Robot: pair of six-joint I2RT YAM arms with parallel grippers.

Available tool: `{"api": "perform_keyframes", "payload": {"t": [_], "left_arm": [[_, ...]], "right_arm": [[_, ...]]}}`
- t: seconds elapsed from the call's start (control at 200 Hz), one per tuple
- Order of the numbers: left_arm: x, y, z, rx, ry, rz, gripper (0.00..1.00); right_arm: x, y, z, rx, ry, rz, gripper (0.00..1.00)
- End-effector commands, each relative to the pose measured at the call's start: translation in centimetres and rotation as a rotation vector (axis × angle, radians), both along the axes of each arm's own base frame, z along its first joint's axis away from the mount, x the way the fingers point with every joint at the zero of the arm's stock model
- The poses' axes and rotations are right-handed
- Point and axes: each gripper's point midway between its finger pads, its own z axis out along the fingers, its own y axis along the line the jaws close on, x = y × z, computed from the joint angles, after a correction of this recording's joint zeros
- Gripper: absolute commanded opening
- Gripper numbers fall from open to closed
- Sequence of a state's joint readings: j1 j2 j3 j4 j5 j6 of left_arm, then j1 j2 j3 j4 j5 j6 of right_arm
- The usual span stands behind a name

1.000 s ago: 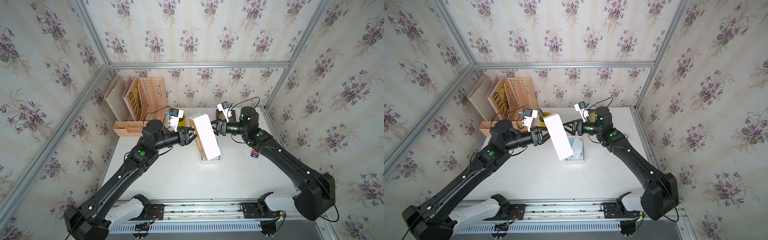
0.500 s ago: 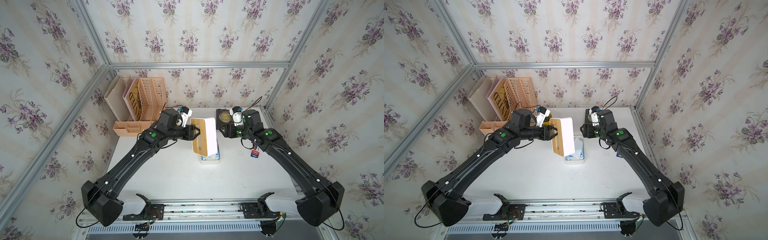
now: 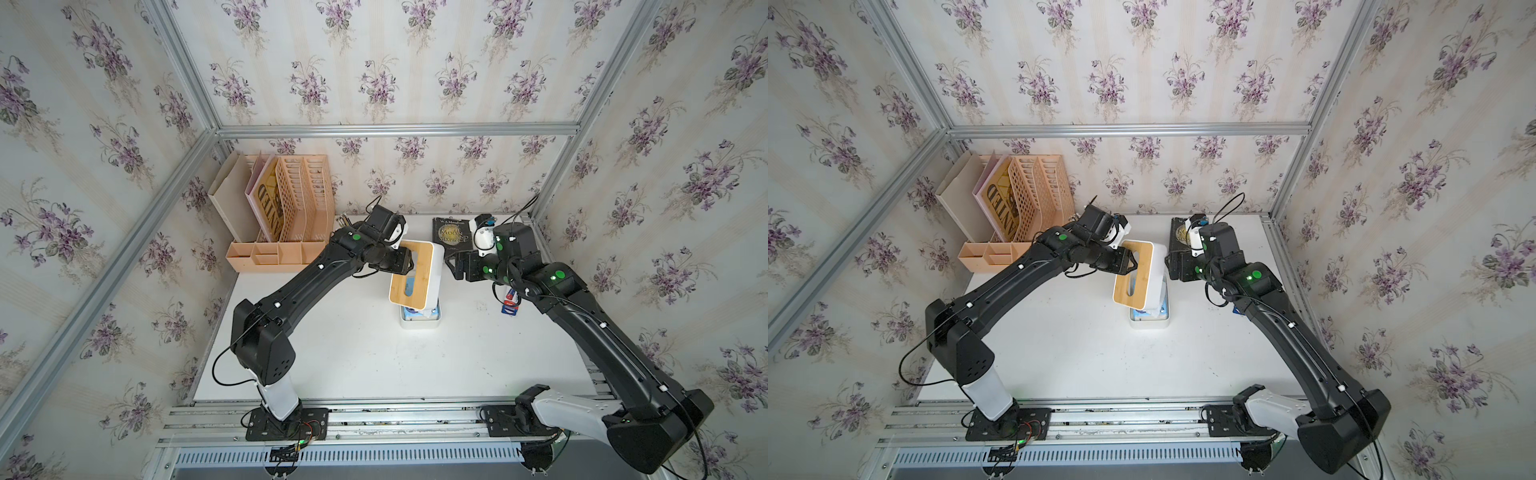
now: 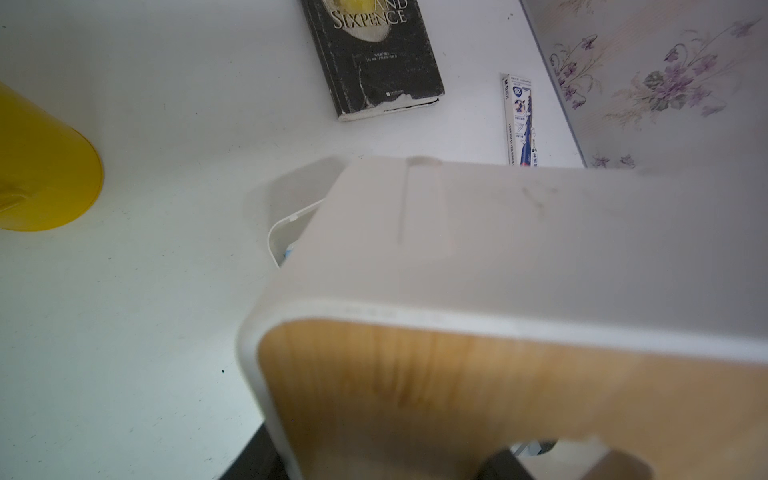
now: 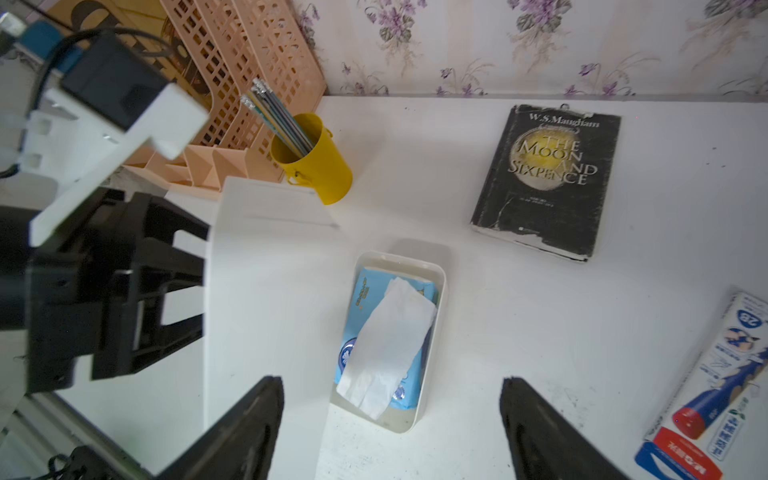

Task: Put the tissue paper into the tissue box
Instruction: Close the box lid on the tissue box.

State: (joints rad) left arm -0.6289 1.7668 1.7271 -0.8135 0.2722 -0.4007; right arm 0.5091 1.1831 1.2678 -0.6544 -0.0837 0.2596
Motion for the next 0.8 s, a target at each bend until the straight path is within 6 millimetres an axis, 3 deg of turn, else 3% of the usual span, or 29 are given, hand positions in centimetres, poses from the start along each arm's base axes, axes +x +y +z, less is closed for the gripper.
{"api": "perform_keyframes", "payload": {"t": [0.0, 0.25, 0.495, 0.794], "left_arm": [[0.4, 0.4, -0.5, 0.05, 0.006, 0.022, 0.47], [1.0, 0.0, -2.1, 0.135, 0.072, 0.048, 0.49], [1.6, -1.5, -2.2, 0.169, 0.114, 0.081, 0.5], [1.7, -3.0, -4.9, 0.155, 0.158, 0.122, 0.5]], "right_arm": [[-1.2, 1.5, 0.0, 0.068, 0.03, 0.051, 0.89], [-1.8, 1.8, -0.9, 0.081, 0.054, 0.073, 0.9], [-2.0, 1.7, -2.2, 0.076, 0.069, 0.07, 0.87], [-2.6, 1.3, -2.8, 0.05, 0.074, 0.082, 0.87]]}}
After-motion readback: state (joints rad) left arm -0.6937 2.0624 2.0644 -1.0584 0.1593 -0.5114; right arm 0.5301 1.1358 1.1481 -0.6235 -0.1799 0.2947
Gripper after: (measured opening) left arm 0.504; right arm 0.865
